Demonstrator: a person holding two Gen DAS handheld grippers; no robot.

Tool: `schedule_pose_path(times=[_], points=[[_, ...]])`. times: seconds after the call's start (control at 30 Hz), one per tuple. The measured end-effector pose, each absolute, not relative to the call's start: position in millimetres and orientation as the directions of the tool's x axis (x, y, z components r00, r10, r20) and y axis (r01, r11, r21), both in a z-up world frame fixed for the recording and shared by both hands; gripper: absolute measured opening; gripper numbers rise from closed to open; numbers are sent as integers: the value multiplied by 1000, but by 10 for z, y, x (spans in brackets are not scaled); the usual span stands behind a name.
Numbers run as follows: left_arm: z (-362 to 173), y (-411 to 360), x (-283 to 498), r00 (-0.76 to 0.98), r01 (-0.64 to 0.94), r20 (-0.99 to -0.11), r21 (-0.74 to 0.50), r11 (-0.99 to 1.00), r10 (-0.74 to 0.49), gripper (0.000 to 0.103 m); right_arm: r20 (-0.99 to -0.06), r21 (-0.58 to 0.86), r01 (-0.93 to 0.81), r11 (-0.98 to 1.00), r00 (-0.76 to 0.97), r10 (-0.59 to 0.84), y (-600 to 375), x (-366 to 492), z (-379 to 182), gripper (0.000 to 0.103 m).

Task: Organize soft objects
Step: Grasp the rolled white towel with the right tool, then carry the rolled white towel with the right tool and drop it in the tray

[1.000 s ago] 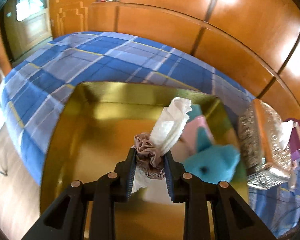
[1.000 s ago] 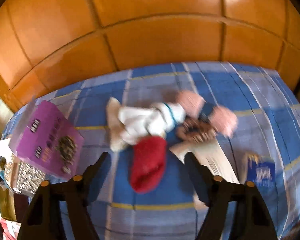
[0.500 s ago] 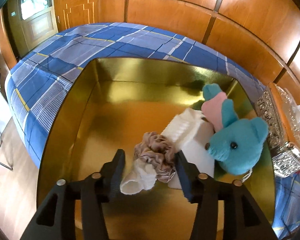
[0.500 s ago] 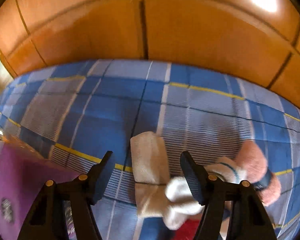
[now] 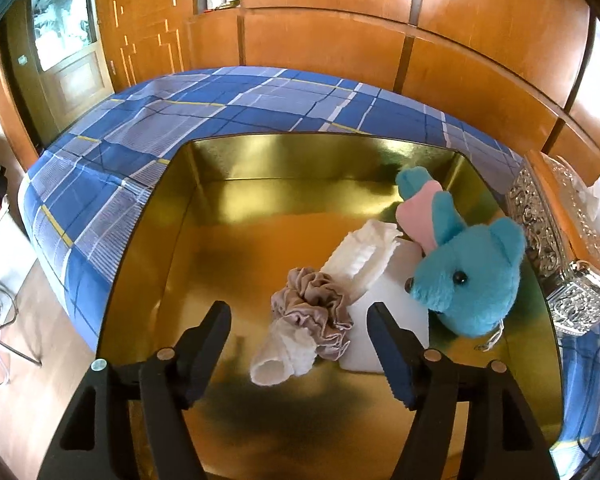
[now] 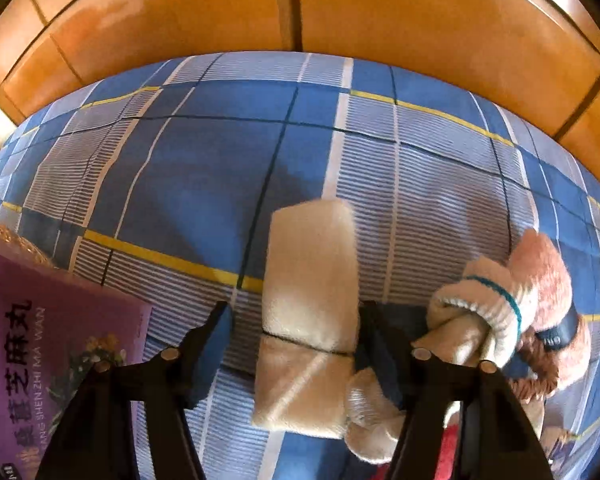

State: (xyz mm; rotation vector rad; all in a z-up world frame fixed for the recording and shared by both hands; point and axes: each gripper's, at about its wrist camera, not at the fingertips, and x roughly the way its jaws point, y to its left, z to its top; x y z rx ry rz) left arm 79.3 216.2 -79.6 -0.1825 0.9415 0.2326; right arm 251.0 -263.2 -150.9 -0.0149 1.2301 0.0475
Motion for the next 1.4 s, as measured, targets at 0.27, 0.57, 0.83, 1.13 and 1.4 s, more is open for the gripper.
schedule_pose_path(times=[0.27, 0.57, 0.83, 1.13, 1.4], points=[[-667, 2204, 681, 608, -265, -787, -69, 962, 111, 78, -915, 26, -16, 1000, 403, 30, -2677, 2315, -1170, 41], [-521, 2171, 575, 654, -232, -749, -59, 971, 111, 85, -854, -20, -41, 999, 521, 4, -2429, 2492, -305, 41], [-458, 2193, 483, 677, -218, -730, -75, 973, 96, 86, -786, -16, -191, 981, 609, 106, -1858, 2404, 389, 41], [-378, 2227, 418, 683, -244, -718, -51, 968, 135, 88, -760, 84, -443, 892, 550, 345, -589, 2167, 563, 41], [-268, 2480, 310, 685, -339, -697, -47, 940, 212, 90, -772, 214, -642, 736, 351, 530, 571, 1694, 124, 41]])
